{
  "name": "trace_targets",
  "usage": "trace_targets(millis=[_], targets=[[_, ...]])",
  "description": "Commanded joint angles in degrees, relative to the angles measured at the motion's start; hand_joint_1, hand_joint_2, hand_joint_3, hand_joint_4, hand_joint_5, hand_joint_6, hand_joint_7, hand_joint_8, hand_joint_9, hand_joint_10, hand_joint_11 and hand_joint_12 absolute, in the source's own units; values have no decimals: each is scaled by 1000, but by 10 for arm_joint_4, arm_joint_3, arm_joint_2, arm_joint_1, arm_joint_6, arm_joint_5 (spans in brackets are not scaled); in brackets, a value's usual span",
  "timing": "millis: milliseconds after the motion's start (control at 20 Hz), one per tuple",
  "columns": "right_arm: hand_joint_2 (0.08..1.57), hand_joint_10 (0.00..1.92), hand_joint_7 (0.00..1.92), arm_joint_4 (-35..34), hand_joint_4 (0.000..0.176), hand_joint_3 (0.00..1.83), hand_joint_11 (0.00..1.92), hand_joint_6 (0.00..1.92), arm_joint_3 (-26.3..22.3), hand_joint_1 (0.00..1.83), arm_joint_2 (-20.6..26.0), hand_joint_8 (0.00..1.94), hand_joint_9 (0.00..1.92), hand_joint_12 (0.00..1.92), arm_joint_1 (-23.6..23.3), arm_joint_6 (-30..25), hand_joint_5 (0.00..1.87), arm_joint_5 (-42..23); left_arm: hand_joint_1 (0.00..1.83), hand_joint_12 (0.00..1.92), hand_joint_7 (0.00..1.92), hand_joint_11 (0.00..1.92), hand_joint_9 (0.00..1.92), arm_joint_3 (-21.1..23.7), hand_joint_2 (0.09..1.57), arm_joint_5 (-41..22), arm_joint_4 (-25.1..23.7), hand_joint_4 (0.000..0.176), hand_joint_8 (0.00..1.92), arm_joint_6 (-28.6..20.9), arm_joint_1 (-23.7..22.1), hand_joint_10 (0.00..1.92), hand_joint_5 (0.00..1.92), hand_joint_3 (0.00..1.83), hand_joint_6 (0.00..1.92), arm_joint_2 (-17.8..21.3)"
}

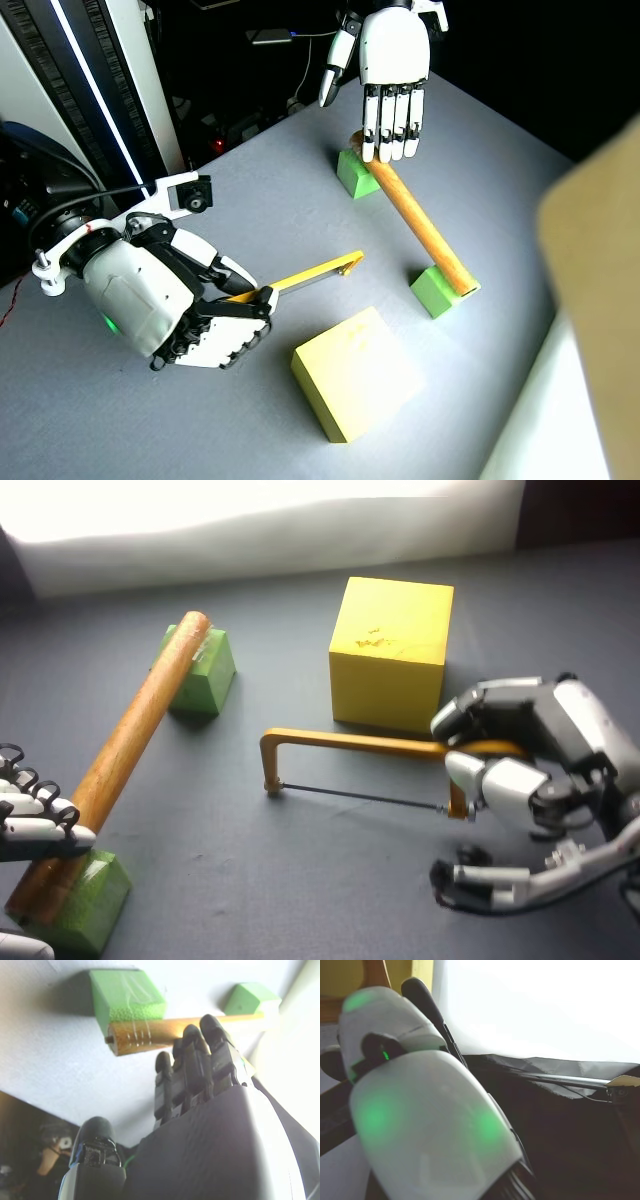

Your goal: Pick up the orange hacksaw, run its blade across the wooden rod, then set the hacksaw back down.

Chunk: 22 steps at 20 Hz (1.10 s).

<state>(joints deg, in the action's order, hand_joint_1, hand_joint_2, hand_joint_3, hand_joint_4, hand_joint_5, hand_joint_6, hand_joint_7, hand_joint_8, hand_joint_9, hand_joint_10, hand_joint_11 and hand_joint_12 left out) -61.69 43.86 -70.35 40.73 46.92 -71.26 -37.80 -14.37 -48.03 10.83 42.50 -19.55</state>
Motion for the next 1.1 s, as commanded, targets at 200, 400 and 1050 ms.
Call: trace_targets(millis=[200,400,1050], targets=[[1151,1386,919,64,0,0,712,1023,-2,1360,-2,1097,874,1538,23,-22,844,-59,0,525,275,0,231,-1,1225,-10,2,0,7,0,-3,8,290,0,7,-6],[1177,1426,874,96,0,3,649,1134,-6,1347,-1,1173,836,1578,35,-31,769,-54,0,508,259,0,212,-1,1225,-10,2,0,1,1,-3,0,271,0,0,-6],[1114,0,174,155,0,0,0,0,-8,631,15,0,163,716,31,-59,152,-29,0,479,235,0,209,-1,1225,-17,2,0,2,5,-4,0,256,1,2,-6]])
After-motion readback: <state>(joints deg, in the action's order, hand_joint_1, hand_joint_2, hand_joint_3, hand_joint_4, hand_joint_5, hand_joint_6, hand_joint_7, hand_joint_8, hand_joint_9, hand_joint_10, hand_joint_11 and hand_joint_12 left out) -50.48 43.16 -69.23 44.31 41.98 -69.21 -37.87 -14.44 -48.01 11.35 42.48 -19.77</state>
